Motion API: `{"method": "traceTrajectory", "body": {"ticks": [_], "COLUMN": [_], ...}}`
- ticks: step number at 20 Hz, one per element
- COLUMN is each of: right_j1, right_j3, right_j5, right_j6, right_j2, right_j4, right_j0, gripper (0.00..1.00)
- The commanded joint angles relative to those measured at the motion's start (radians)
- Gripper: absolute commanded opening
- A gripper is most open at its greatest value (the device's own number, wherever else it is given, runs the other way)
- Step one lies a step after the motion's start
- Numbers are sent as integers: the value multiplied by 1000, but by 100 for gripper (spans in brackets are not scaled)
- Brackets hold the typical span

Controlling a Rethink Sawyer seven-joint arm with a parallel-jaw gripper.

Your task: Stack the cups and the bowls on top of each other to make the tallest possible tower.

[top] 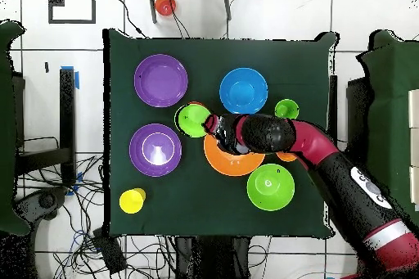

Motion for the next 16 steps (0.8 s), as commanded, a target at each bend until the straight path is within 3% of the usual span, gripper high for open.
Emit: {"method": "traceTrajectory", "body": {"ticks": [1,6,10,16], "right_j1": [7,17,25,25], "right_j3": [-66,-36,52,97], "right_j5": [-8,-81,-188,-193], "right_j6": [-42,-48,-71,-51], "right_j2": [-43,-31,-16,-44], "right_j4": [-3,-37,-102,-105], "right_j0": [31,10,-40,-51], "gripper": [0,0,0,0]}}
